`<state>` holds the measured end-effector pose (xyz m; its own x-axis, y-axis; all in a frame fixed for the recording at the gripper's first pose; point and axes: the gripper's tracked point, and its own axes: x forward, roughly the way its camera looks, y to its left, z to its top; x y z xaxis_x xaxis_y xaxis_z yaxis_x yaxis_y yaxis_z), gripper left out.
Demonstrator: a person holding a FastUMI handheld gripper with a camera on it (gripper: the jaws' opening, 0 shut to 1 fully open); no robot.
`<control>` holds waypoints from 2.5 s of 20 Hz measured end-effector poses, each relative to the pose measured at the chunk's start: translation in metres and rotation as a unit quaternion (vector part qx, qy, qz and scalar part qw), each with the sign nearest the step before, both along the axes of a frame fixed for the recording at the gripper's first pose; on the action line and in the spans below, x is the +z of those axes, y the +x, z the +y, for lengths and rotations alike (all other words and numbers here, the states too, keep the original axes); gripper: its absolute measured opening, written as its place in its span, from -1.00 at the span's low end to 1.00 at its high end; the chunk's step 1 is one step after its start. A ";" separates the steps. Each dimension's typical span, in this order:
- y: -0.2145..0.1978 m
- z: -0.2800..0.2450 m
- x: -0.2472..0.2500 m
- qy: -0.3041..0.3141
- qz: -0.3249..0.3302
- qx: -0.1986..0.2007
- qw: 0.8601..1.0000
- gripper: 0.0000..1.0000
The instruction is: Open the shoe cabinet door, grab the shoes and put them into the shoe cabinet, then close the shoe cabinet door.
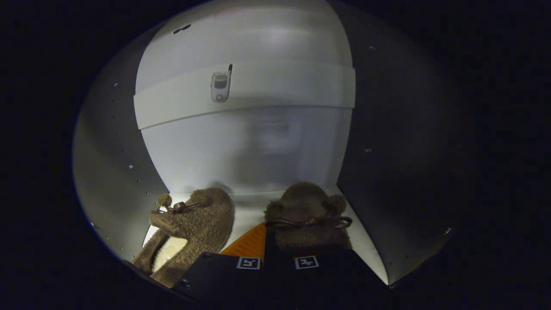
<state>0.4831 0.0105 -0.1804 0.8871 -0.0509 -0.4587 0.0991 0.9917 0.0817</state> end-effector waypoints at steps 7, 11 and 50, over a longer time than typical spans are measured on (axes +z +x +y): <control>-0.018 0.020 0.005 0.005 0.023 0.020 1.000 0.49; -0.040 0.017 0.017 0.016 0.037 0.022 0.999 0.82; -0.585 -0.159 0.215 -0.062 -0.305 -0.080 0.947 0.95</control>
